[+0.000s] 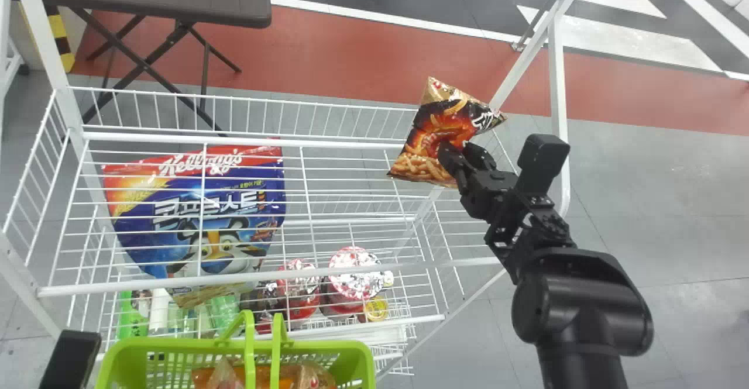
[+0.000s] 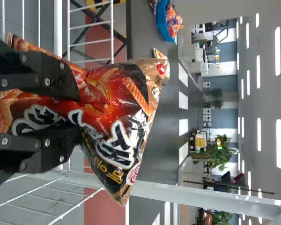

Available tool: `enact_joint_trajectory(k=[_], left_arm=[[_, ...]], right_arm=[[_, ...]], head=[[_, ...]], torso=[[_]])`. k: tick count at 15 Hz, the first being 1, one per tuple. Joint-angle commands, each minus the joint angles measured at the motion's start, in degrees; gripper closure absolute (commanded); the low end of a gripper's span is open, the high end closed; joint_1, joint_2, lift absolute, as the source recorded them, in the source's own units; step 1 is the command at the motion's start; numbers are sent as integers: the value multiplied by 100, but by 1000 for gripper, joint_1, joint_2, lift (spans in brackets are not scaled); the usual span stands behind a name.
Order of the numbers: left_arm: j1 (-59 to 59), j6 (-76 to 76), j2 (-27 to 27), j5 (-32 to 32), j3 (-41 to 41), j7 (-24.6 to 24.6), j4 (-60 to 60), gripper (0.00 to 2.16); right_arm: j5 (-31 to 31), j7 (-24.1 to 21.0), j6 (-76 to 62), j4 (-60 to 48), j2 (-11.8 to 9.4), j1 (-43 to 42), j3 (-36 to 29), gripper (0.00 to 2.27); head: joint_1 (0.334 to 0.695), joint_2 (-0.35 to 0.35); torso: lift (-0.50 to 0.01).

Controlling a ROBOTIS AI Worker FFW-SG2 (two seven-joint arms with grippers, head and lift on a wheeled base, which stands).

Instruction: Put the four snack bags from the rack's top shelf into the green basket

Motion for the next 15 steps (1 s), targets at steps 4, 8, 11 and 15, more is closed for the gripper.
enact_joint_trajectory(k=[4, 8, 11, 15], left_arm=[[-24, 7, -20, 0, 40, 30, 41, 2145], [-68, 7, -29, 0, 84, 82, 120, 2145], [-77, 7, -37, 18, 119, 65, 146, 2145], [-86, 7, -55, 27, 101, 74, 172, 2145]], right_arm=[[-1001, 323, 1385, -2650, 85, 1710, -249, 2128], [-1625, 833, 2950, -3846, 410, 2852, -346, 2125], [-2161, 1229, 4778, -3828, 480, 3002, -355, 2125], [-2319, 1633, 5885, -3265, 489, 3054, -21, 2125]], head=[[695, -350], [695, -350], [695, -350], [695, -350]], torso=[[0], [0], [0], [0]])
